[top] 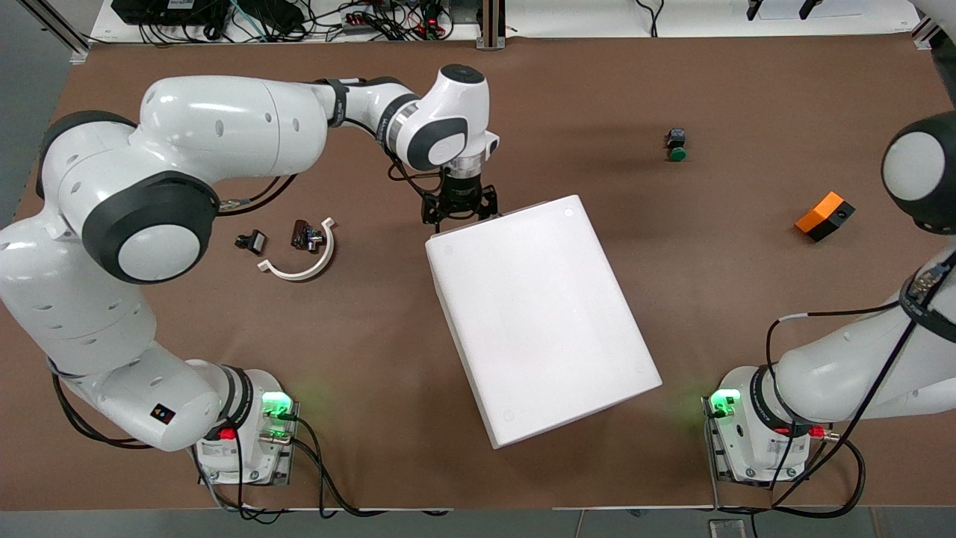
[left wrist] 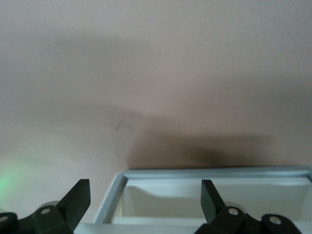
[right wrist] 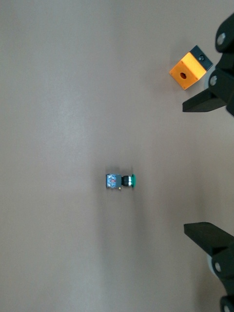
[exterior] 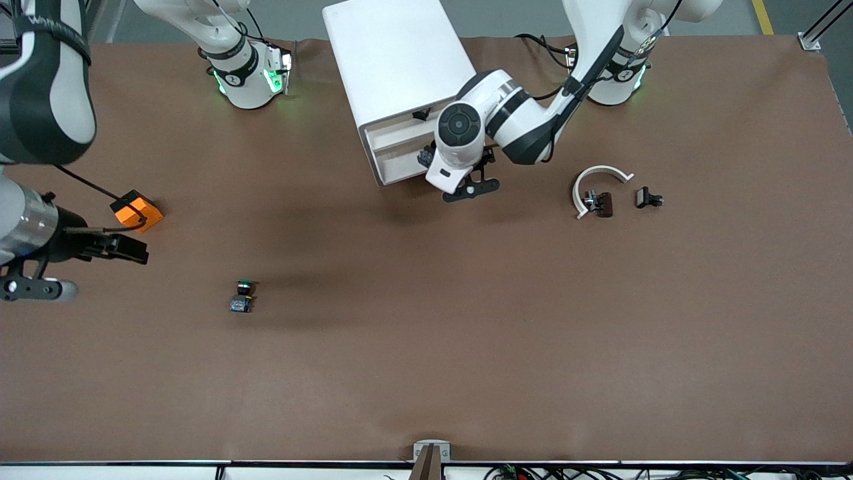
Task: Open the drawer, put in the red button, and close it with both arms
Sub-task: 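Push the drawer shut with the left gripper while the right gripper retracts, then press the drawer fully closed with the left gripper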
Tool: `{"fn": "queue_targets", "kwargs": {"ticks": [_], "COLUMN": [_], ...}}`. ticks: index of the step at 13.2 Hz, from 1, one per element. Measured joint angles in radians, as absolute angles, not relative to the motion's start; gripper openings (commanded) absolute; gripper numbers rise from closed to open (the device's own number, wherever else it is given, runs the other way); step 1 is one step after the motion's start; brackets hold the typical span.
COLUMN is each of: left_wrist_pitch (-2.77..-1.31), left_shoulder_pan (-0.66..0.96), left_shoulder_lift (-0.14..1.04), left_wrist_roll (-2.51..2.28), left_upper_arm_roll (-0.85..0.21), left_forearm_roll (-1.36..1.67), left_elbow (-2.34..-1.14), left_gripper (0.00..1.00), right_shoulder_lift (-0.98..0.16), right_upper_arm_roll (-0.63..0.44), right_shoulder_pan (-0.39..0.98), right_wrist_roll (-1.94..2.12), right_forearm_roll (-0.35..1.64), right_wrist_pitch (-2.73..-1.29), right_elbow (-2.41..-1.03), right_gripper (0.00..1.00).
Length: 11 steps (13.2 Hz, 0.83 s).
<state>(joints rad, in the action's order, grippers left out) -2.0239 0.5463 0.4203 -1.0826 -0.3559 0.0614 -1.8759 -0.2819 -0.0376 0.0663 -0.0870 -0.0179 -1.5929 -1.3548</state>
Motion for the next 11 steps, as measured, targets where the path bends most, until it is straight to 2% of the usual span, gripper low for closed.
{"fn": "queue_targets", "kwargs": {"ticks": [6, 11], "left_wrist_pitch": [-1.998, -1.978], "left_shoulder_pan": [0.546, 0.546], "left_shoulder_lift": [0.419, 0.419], "left_wrist_roll": [-1.155, -1.172], "left_upper_arm_roll": [-0.440, -0.463], "left_forearm_roll": [0.081, 0.080], "left_elbow": [-1.871, -1.870], "left_gripper": [1.00, 1.00], "right_shoulder_lift": [-0.034, 0.064], "right_upper_arm_roll": [-0.039, -0.039], "right_shoulder_pan": [0.036, -0.037], "right_wrist_roll": [-0.026, 0.028], "right_forearm_roll": [-0.019, -0.019], "right_wrist_pitch": [-1.596, -1.605], "right_elbow": [-1.570, -1.662], "right_gripper": [1.00, 1.00]}}
